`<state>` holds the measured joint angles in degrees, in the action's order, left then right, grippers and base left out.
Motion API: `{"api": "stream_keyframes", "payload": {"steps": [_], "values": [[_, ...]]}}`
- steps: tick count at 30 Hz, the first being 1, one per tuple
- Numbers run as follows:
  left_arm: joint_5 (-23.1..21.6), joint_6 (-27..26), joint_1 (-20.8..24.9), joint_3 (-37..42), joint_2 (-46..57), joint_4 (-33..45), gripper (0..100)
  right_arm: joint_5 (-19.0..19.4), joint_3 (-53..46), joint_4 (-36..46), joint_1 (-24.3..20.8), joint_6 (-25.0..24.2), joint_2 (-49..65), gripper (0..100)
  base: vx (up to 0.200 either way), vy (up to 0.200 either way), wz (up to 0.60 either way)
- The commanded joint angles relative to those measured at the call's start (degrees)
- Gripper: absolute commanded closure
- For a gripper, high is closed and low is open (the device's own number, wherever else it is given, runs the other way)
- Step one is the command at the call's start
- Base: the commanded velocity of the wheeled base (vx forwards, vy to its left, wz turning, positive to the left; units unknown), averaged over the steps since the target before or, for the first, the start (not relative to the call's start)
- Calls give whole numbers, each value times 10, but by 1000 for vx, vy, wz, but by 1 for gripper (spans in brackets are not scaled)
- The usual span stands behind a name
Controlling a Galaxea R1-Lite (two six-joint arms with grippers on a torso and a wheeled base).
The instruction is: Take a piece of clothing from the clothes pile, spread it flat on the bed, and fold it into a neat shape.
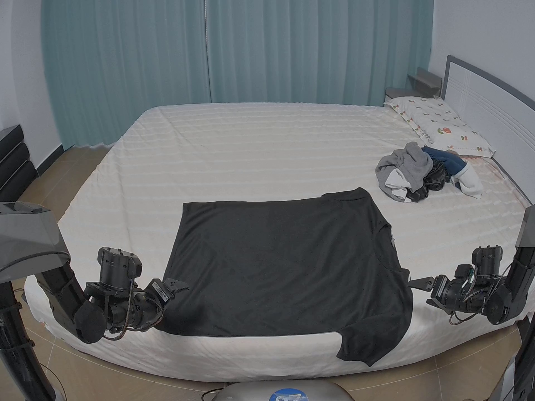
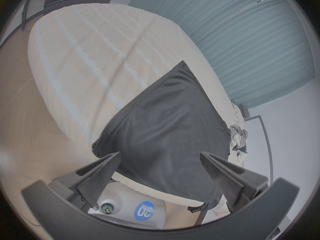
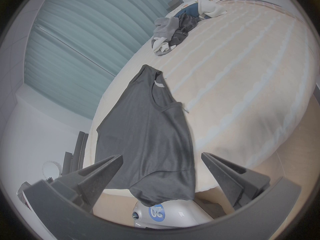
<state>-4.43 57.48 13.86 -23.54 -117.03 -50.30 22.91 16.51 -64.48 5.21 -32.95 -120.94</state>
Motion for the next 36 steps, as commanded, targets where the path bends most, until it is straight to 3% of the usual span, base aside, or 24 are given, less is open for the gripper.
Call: {"api": "stream_keyframes", "payload": {"steps": [1,17,25,29,36], "values": [[0,0,0,0,-3,-1,0,0,0,0,-1,0,0,0,0,-200,0],[10,-6,-23,-5,4,-2,0,3,-22,-2,-48,-5,-7,0,0,0,0],[8,-10,-30,-15,3,3,0,2,-33,-2,-66,-1,-10,0,0,200,0],[8,-32,-31,15,2,0,0,-1,-41,-1,-67,3,-11,0,0,200,0],[7,-51,-23,68,-5,-4,0,-4,-42,0,-65,12,-27,0,0,0,0]]}}
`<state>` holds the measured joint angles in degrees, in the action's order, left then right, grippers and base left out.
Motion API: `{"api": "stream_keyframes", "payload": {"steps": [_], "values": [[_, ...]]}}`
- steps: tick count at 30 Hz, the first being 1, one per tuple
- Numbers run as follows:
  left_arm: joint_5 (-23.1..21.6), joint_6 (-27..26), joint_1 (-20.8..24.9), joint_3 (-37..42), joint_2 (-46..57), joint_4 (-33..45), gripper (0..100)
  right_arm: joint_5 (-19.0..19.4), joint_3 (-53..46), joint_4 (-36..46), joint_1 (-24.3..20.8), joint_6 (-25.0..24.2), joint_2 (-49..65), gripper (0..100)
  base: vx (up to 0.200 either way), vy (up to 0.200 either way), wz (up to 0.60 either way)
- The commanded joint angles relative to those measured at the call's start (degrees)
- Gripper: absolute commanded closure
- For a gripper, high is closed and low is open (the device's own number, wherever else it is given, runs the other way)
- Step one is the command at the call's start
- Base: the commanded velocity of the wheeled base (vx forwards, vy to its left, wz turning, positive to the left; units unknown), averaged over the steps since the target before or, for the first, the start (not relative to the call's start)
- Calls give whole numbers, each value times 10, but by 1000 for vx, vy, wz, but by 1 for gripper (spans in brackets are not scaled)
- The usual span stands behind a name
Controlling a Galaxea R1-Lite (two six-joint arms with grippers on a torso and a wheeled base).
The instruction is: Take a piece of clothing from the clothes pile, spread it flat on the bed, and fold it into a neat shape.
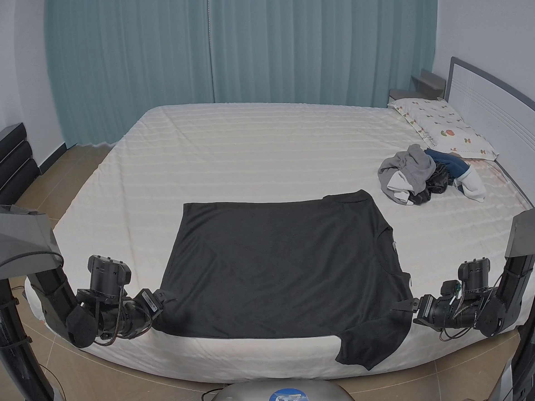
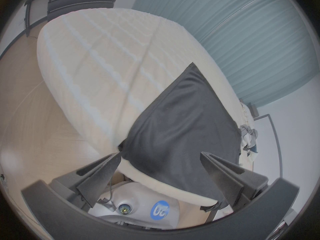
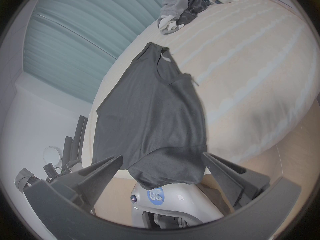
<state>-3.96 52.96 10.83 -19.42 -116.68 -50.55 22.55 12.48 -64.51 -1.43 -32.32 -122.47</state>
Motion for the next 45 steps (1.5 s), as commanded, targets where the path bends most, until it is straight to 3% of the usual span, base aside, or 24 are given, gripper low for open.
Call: {"api": "stream_keyframes", "payload": {"steps": [1,6,12,21,32,39,45], "values": [[4,-5,13,31,-12,-2,0,-1,-3,1,3,9,-10,0,0,0,0],[7,-4,30,39,-31,-2,0,-1,-4,4,6,15,3,0,0,0,0],[42,-3,45,25,-65,-25,0,-2,-4,4,5,29,27,0,0,0,0],[40,20,55,34,-63,-49,0,-4,-19,5,0,30,39,0,0,0,0],[44,43,97,34,-58,-50,0,-4,-78,-53,6,32,21,0,0,0,0],[44,49,98,38,-61,-50,0,-5,-83,-61,6,31,21,0,0,0,0],[56,37,67,45,-63,-59,0,-7,-98,-61,6,41,7,0,0,0,0]]}}
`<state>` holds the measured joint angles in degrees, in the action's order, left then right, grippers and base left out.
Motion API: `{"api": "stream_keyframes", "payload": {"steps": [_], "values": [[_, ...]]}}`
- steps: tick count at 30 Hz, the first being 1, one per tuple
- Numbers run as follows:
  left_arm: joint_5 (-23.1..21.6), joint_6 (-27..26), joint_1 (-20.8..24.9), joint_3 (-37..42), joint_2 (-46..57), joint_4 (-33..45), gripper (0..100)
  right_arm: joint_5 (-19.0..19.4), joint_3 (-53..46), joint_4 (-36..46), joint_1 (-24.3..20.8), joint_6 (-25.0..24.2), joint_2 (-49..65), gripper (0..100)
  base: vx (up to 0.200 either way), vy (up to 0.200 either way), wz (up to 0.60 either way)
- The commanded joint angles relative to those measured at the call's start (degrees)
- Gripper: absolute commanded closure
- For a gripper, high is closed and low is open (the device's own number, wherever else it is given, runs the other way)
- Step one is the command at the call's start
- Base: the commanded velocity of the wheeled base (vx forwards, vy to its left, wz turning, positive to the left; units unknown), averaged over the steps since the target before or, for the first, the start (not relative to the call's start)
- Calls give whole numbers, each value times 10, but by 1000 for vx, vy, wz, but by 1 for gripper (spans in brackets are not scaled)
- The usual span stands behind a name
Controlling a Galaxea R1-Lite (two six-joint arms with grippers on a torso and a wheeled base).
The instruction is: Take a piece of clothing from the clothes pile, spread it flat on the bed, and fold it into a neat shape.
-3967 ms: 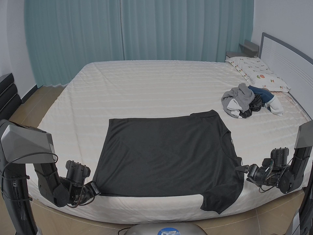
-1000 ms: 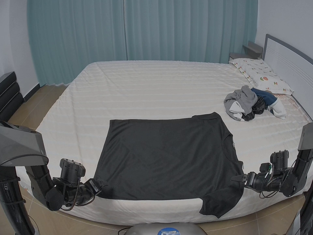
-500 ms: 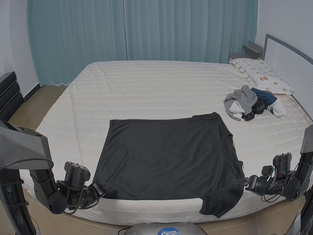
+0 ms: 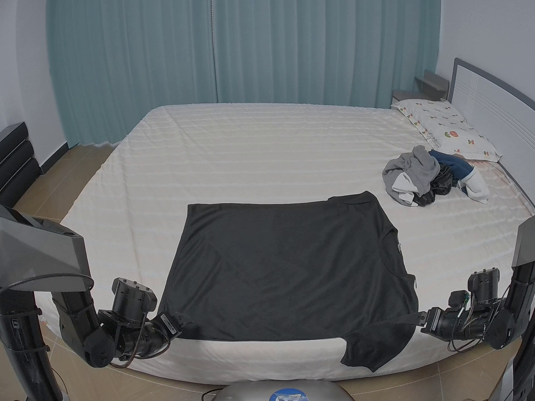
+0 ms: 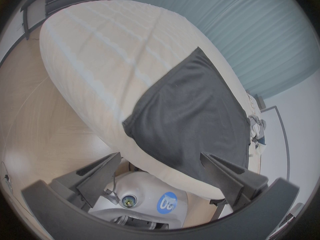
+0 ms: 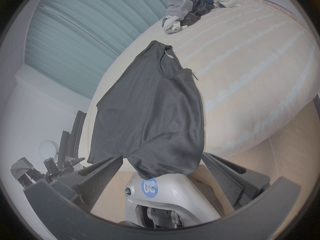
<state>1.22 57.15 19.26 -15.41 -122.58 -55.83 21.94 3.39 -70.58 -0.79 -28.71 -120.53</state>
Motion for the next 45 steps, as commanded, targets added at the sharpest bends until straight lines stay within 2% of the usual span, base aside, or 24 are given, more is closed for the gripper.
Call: {"api": "stream_keyframes", "payload": {"steps": [1,7,13,17,24,25,37,45], "values": [[5,-10,-21,6,-5,-8,0,-1,-7,0,1,9,-16,0,0,0,0],[13,-37,-30,-1,-53,-57,0,-1,-7,-1,5,23,-30,0,0,0,0],[50,-39,-26,-10,-99,-123,0,-1,-5,-1,5,23,-29,0,0,0,0],[58,-69,-25,-11,-108,-125,0,-1,-5,-2,5,23,-29,0,0,0,0],[60,-70,-29,-28,-113,-126,0,-1,-8,-23,5,22,-30,0,0,0,0],[60,-69,-30,-28,-112,-127,100,-1,-8,-23,5,22,-30,0,0,0,0],[64,-69,-65,-8,-98,-126,100,-9,-13,-26,7,23,-27,0,0,0,0],[54,-83,-63,-14,-57,-119,100,-9,-11,-26,18,23,-24,0,0,0,0]]}}
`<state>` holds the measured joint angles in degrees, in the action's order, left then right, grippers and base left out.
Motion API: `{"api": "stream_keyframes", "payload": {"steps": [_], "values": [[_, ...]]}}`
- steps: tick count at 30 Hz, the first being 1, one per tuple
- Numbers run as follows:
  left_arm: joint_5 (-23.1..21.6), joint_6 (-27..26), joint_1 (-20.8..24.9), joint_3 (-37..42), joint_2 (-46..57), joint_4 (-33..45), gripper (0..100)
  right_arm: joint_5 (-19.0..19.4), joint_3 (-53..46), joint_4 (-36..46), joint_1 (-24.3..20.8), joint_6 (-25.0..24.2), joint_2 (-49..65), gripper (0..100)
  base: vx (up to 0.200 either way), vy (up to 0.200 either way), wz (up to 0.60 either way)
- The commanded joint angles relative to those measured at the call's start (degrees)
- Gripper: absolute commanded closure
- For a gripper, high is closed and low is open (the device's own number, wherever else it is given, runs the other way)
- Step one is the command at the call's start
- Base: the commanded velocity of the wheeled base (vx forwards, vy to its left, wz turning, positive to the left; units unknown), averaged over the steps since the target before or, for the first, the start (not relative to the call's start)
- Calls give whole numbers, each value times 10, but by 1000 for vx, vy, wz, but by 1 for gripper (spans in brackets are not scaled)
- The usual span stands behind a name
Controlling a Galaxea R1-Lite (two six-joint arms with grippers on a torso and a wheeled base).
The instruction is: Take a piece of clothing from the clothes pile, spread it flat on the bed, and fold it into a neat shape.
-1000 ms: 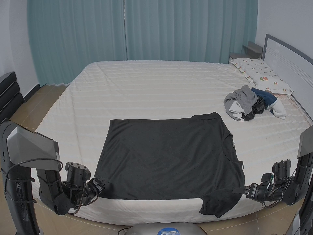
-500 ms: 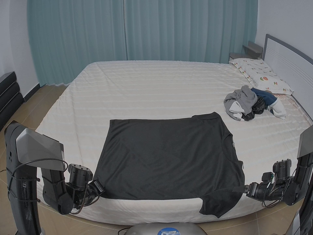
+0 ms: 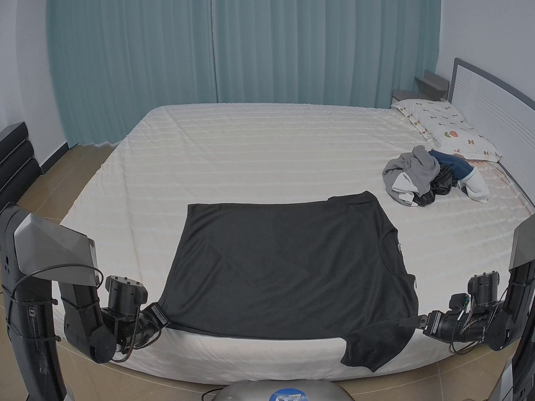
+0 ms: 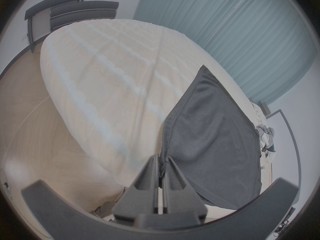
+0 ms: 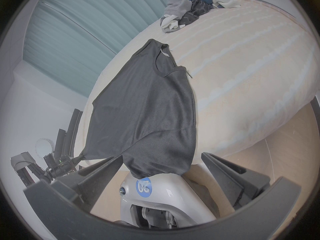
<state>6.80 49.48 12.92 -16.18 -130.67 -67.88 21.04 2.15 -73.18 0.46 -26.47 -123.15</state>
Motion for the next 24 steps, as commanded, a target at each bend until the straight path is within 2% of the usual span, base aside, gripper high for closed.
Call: {"api": "stream_keyframes", "payload": {"steps": [1,4,8,9,14,22,23,24], "values": [[-3,-11,-2,-9,24,0,100,0,2,0,8,1,3,0,0,0,0],[-11,-12,-4,-22,24,-2,100,-1,7,0,8,1,3,0,0,0,0],[-44,-5,-16,-26,27,-5,100,-5,13,1,8,2,-4,0,0,0,0],[-65,14,-17,-22,31,-5,100,-12,19,1,8,2,-10,0,0,0,0],[-108,95,-31,-19,56,-6,100,-18,50,8,5,2,-42,0,0,0,0],[-118,109,-59,-23,58,-6,100,-58,106,12,2,2,-80,0,0,0,0],[-118,109,-60,-22,58,-6,100,-60,111,12,2,2,-82,100,0,0,0],[-118,109,-60,-22,58,-6,100,-60,115,13,2,2,-83,100,0,0,0]]}}
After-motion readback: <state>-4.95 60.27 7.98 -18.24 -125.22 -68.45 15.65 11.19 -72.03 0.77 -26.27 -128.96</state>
